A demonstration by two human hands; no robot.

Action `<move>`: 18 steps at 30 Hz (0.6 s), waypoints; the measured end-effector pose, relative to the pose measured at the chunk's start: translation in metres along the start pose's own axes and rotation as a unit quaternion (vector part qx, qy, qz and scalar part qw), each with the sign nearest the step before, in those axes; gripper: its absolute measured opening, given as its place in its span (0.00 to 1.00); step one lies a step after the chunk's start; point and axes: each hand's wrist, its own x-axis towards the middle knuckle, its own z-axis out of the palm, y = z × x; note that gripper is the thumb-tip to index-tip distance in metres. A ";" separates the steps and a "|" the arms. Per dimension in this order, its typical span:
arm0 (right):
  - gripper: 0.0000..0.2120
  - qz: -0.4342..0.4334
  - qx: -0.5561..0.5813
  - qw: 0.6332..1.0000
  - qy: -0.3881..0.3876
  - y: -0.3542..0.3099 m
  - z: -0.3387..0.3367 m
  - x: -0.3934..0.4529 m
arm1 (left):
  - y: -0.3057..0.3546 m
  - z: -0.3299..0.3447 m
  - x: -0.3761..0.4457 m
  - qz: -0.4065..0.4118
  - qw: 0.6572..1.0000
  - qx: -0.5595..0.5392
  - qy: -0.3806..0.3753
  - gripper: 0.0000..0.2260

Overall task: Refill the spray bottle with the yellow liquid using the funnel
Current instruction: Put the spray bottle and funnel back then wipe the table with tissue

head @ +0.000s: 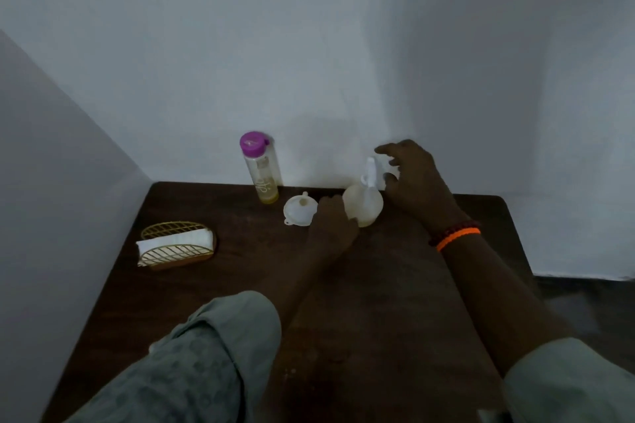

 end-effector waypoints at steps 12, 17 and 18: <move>0.06 -0.012 0.125 0.992 -0.004 -0.157 0.087 -0.069 | -0.070 -0.134 -0.090 0.010 0.991 -0.093 0.092 0.09; 0.04 -0.004 0.142 0.987 -0.070 -0.207 0.139 -0.072 | -0.155 -0.180 -0.116 -0.052 0.981 -0.120 0.142 0.04; 0.04 0.004 0.139 0.987 -0.082 -0.213 0.150 -0.071 | -0.173 -0.188 -0.120 -0.069 0.977 -0.125 0.156 0.04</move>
